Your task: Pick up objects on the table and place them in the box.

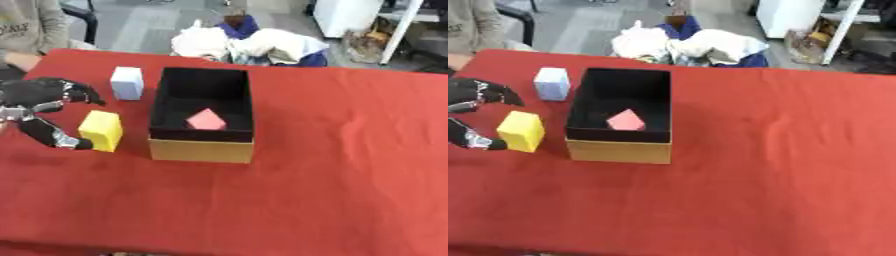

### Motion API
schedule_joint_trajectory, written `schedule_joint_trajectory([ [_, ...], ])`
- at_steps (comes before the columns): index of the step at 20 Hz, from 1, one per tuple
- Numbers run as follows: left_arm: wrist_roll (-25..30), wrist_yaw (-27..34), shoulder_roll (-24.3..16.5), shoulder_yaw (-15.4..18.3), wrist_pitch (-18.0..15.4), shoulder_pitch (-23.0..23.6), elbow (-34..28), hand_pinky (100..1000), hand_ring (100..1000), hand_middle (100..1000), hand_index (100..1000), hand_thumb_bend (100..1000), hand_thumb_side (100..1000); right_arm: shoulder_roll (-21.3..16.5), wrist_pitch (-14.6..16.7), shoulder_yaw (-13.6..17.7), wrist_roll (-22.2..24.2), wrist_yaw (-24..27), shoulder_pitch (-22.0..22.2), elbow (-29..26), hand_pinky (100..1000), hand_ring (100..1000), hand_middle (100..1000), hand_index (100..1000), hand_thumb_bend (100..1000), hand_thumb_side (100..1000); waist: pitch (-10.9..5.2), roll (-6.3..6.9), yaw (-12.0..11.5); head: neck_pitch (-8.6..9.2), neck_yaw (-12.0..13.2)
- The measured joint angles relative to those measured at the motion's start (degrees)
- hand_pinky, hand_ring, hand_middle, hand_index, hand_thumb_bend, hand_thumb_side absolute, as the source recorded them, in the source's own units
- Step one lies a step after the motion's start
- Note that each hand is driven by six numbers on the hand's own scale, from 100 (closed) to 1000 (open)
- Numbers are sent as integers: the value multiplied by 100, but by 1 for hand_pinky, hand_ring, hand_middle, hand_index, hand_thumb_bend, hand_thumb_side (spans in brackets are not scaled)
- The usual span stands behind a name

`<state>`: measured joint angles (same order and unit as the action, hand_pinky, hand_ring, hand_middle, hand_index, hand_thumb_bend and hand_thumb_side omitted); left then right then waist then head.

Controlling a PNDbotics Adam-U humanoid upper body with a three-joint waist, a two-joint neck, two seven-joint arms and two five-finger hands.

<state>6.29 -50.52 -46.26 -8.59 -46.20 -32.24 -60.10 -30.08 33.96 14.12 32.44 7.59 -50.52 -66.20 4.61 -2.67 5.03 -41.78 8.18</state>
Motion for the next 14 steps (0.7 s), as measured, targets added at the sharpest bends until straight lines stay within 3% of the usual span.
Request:
schedule_joint_trajectory([
  [8,128,-166,84,-3,-70,-81,204,702,703,742,870,564,960,1,-9,1,9,9,14,1,812,721,764,947,100,195,0,-18,7,9,38],
  [14,314,-257,146,6,-135,-161,399,704,697,733,867,557,960,6,-26,0,26,16,22,5,813,720,763,947,100,217,2,-18,33,53,73],
])
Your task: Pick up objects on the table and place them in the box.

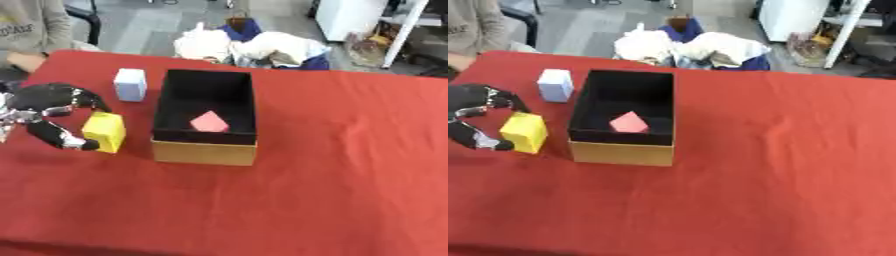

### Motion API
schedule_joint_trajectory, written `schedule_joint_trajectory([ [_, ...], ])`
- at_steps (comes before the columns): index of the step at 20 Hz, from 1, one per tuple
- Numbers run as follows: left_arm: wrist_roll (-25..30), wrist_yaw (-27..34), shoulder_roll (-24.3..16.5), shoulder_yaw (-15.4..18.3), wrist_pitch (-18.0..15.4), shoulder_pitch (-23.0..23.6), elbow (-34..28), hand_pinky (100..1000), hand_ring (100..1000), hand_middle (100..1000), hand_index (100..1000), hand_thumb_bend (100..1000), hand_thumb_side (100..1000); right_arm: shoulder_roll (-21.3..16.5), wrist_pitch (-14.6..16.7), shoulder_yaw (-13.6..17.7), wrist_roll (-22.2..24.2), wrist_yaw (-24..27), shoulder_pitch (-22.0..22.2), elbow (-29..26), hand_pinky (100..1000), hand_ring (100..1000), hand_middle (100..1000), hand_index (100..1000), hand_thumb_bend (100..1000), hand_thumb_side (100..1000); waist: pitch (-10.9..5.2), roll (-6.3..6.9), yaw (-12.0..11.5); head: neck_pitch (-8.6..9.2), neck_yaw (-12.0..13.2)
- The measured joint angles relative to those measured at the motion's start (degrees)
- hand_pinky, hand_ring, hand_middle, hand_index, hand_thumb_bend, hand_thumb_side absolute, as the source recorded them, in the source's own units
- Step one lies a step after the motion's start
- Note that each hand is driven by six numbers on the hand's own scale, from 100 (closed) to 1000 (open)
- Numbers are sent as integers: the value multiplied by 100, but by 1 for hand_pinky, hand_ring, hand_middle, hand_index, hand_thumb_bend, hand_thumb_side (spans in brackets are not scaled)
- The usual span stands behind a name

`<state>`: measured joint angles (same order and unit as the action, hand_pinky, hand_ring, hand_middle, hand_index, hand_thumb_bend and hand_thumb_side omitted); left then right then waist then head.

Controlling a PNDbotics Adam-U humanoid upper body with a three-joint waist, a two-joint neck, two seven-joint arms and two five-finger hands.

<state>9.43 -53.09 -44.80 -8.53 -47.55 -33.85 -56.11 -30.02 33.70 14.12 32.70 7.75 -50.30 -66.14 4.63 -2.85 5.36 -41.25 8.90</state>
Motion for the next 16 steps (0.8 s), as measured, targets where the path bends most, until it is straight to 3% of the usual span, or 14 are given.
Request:
schedule_joint_trajectory([
  [8,51,-97,70,35,-53,-93,148,703,671,698,853,534,962,18,-27,2,27,34,14,19,814,718,761,946,100,251,66,4,76,55,52],
  [10,67,-111,97,51,-73,-114,174,694,629,648,825,511,918,38,-33,7,33,43,14,21,815,718,760,946,100,261,71,5,102,55,57],
  [16,49,-119,151,81,-104,-173,212,607,483,488,752,457,657,46,-45,35,45,46,15,50,815,717,759,946,100,289,84,13,127,55,58],
])
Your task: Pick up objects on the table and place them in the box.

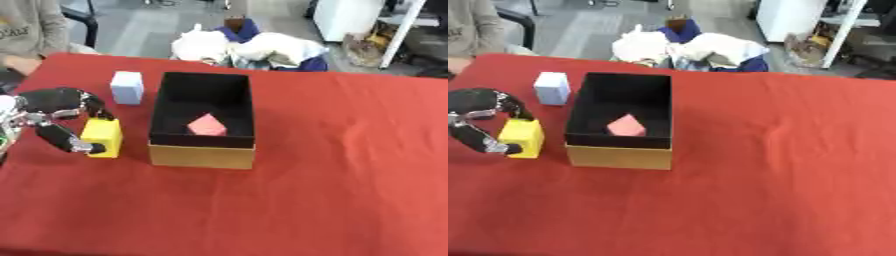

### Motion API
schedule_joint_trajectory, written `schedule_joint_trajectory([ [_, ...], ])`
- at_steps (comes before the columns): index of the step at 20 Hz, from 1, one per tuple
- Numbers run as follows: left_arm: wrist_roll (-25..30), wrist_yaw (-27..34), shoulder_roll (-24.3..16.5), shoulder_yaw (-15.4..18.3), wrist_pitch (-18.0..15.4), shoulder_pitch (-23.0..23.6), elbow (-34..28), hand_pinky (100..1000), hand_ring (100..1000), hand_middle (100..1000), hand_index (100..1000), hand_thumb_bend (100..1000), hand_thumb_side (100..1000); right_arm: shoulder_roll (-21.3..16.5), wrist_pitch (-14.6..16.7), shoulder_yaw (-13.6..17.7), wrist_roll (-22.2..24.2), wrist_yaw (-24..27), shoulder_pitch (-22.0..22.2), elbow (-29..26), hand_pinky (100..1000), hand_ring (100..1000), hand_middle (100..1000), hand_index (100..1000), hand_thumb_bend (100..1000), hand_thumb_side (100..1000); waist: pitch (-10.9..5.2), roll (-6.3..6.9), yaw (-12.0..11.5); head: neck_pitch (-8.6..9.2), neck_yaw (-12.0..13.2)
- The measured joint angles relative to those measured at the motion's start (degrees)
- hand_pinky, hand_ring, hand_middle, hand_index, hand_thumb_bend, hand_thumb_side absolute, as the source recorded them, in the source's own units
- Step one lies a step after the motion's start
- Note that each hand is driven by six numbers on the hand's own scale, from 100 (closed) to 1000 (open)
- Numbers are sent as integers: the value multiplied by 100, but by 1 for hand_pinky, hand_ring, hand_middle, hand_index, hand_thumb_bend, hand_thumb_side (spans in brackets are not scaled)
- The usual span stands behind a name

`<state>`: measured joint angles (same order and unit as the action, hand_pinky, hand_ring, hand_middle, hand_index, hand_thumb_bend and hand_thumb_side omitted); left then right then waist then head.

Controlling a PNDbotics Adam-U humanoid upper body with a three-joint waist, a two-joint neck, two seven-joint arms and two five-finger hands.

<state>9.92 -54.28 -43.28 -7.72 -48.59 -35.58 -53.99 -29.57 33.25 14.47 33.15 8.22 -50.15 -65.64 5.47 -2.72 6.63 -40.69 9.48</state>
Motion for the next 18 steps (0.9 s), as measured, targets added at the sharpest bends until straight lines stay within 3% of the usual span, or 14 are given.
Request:
schedule_joint_trajectory([
  [3,-43,17,32,0,0,3,19,576,421,426,740,449,547,2,-5,2,5,2,6,3,816,717,760,946,100,308,2,6,2,0,0],
  [9,-116,103,50,-16,-15,8,-8,515,334,346,728,449,423,3,-7,31,7,5,25,3,816,717,759,946,100,357,2,11,3,0,0],
  [18,-183,424,50,-85,22,48,-254,515,316,324,721,443,296,3,-12,36,12,25,53,3,817,718,754,947,100,394,2,9,-25,0,-16],
])
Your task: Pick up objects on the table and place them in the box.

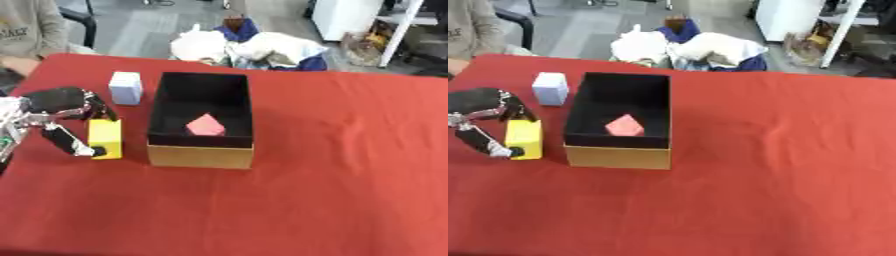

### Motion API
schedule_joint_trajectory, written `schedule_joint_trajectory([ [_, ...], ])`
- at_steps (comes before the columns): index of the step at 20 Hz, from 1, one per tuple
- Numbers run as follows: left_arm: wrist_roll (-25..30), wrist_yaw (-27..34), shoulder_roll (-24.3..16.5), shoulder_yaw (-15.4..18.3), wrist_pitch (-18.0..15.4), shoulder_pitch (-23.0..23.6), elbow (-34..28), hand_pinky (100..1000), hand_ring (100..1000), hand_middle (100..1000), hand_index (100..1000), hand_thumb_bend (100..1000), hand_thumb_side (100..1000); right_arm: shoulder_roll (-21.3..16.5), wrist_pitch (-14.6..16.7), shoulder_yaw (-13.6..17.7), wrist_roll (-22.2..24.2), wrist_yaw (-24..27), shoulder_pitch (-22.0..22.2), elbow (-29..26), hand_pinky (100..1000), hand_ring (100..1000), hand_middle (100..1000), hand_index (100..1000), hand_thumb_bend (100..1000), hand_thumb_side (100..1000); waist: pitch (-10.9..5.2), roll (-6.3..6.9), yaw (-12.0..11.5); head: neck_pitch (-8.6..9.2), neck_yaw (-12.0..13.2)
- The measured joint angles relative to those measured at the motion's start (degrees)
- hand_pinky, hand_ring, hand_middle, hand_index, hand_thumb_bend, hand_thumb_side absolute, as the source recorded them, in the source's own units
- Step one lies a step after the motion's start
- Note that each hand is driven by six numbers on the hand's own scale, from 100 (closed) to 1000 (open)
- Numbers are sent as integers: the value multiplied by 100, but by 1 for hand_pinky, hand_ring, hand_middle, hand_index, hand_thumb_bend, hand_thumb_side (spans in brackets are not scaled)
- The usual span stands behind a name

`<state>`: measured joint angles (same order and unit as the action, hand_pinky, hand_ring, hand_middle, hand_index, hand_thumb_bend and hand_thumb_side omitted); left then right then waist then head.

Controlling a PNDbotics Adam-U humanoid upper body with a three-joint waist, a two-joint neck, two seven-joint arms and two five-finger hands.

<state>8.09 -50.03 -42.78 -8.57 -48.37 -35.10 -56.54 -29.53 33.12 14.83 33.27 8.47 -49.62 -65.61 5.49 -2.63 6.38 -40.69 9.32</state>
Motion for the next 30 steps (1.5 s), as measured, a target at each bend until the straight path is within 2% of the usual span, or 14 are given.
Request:
schedule_joint_trajectory([
  [8,9,727,-30,-2,174,28,-444,506,297,303,706,408,231,0,-15,31,15,30,22,0,818,719,754,948,100,401,-23,0,-20,0,-41],
  [18,271,1792,-168,29,445,6,-966,501,285,291,699,332,133,0,-18,34,18,30,24,0,818,718,754,948,100,414,-57,-6,-30,0,-62],
  [19,304,1921,-168,38,479,-31,-1011,499,283,293,698,202,219,0,-19,34,19,30,24,0,818,718,754,948,100,406,-57,-11,-30,0,-62],
  [20,334,2054,-168,42,519,-73,-1049,496,280,286,696,291,101,1,-20,34,20,30,25,0,818,718,754,948,100,423,-58,-17,-28,0,-62],
  [26,468,2885,-139,52,867,-368,-1127,503,294,297,704,252,100,52,-38,33,38,30,26,0,819,719,753,948,100,437,-63,-23,5,0,-36],
  [30,480,3115,23,12,1011,-520,-1111,504,297,300,707,206,100,95,-50,30,50,30,26,0,820,719,753,948,100,454,-68,-15,59,1,-4],
])
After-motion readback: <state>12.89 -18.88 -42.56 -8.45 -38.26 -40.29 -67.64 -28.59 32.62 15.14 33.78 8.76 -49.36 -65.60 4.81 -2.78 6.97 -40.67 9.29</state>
